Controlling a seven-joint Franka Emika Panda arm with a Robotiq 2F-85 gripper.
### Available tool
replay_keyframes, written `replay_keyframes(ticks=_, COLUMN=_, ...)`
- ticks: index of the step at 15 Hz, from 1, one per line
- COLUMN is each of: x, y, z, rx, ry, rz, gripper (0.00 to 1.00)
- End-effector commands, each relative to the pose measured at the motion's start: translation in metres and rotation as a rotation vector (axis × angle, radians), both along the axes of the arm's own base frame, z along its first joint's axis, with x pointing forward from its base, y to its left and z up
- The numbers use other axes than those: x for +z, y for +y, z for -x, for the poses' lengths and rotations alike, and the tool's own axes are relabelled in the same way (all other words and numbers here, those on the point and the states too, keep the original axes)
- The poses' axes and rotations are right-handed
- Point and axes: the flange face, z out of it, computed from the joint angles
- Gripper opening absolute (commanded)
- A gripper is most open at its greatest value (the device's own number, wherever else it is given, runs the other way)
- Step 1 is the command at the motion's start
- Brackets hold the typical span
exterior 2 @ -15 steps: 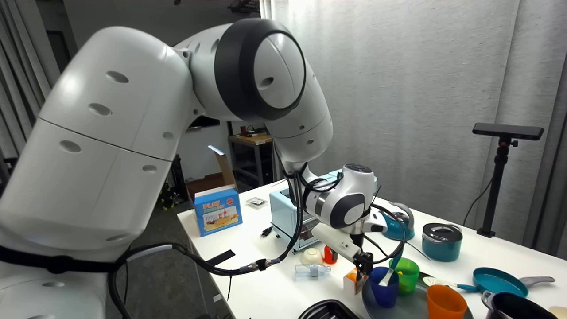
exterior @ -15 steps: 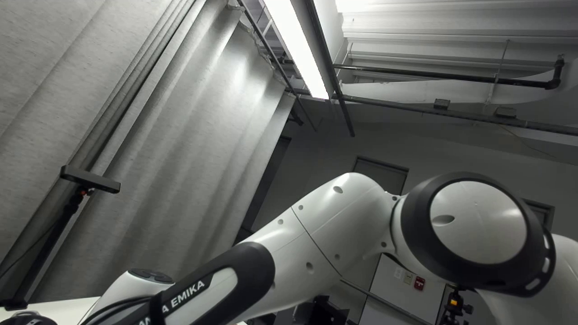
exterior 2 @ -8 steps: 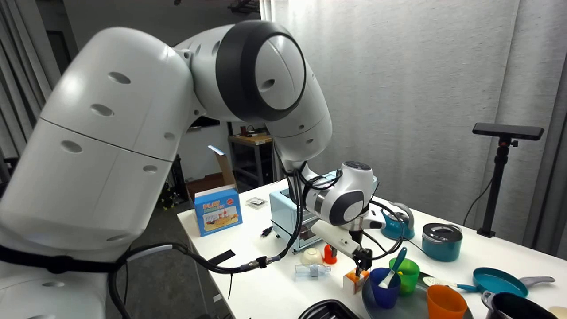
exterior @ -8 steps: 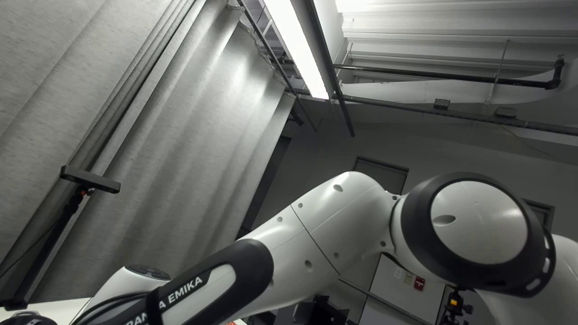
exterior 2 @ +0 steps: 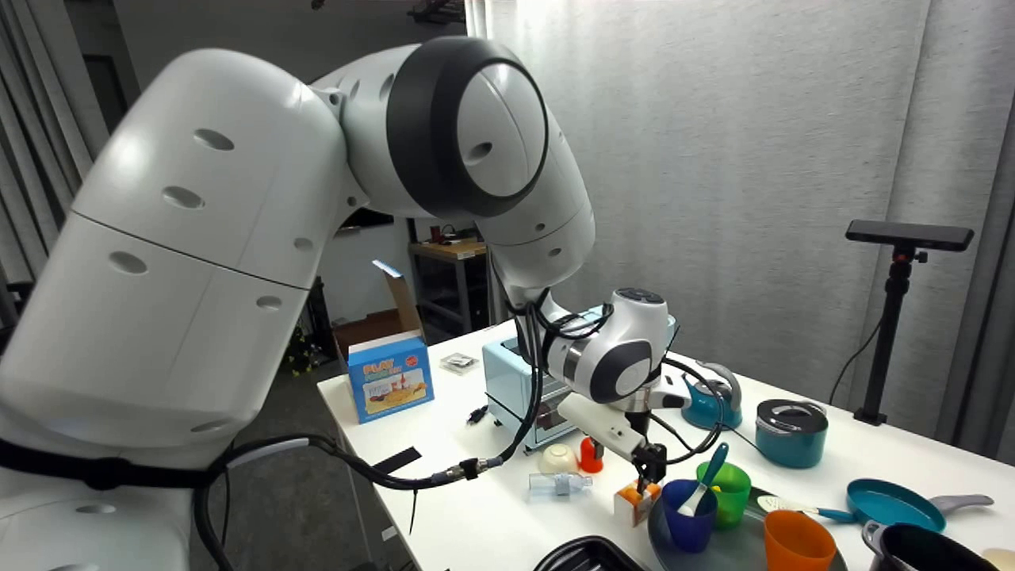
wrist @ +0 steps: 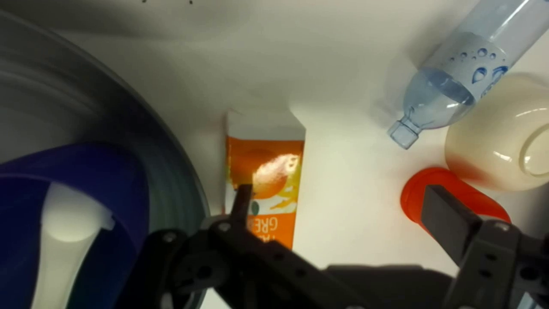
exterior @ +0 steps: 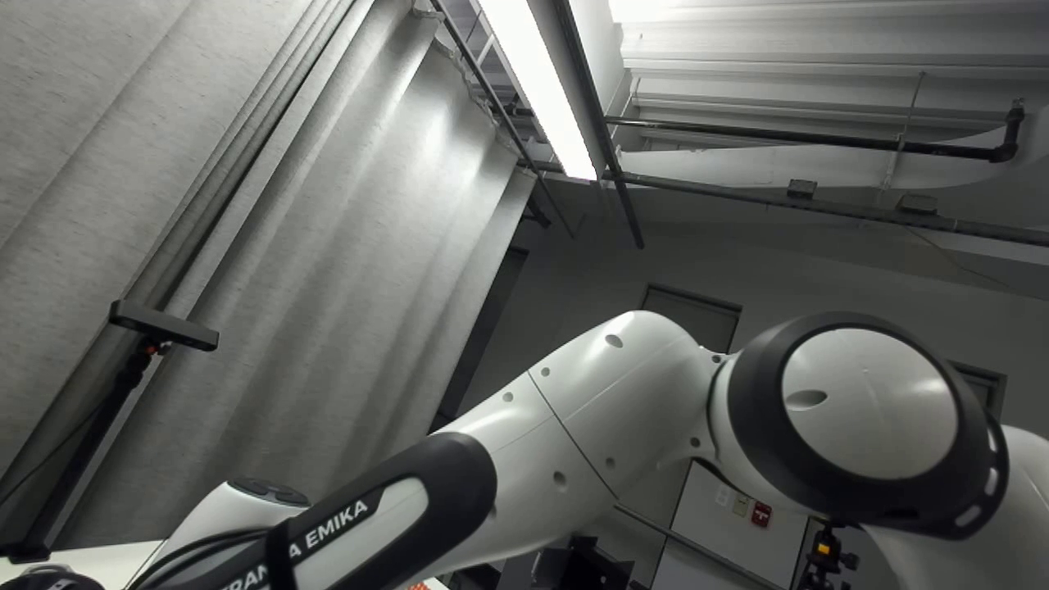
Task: Pick up the object and put it in the orange cup
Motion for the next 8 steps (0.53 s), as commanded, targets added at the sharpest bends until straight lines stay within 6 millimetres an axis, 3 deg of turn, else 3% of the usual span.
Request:
replay_keyframes(ticks=1, x=-0.002, y=-0.005, z=0.000, rx=-0.010, ry=0.002, rz=-0.019, gripper=1.00)
replay_keyframes(ticks=8, x=-0.006, y=-0.019, z=0.004, rx=-0.042, ry=0.011, rz=-0.016, gripper=1.00)
